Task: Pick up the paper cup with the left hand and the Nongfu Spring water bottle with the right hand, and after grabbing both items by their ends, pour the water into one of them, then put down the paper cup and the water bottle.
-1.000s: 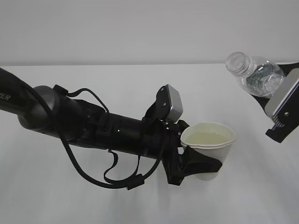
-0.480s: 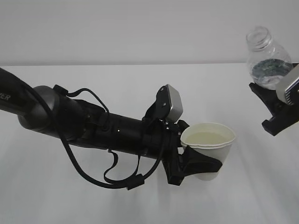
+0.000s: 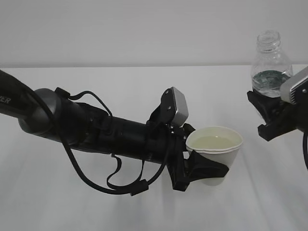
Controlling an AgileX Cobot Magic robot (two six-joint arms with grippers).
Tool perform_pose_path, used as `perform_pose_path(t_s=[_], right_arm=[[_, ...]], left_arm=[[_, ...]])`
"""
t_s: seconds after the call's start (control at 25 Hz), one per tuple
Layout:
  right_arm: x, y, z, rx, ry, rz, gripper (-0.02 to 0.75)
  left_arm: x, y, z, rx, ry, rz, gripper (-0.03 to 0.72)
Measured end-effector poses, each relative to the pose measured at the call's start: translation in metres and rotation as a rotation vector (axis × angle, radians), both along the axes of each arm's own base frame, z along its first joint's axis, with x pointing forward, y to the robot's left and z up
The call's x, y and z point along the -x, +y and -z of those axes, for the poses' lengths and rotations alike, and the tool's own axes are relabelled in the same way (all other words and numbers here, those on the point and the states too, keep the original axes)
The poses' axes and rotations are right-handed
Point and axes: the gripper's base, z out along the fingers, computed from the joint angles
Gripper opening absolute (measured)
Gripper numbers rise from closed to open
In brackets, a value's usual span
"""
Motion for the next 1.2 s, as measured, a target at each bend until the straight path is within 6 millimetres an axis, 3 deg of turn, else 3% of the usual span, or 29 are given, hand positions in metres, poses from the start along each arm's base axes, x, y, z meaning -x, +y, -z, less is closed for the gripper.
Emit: perform_pose_path(t_s=[0.4, 1.2], right_arm=[[-0.005, -0.003, 0.022, -0.208, -0.003, 0.075, 0.432], [-0.014, -0.008, 0.063, -0.242, 0.140, 0.160, 0.429]], left_arm=[[-0.001, 0.000, 0.000, 0.001, -0.007, -0.010, 0.420], [-0.002, 0.000, 0.001, -0.011, -0.034, -0.011, 0.420]])
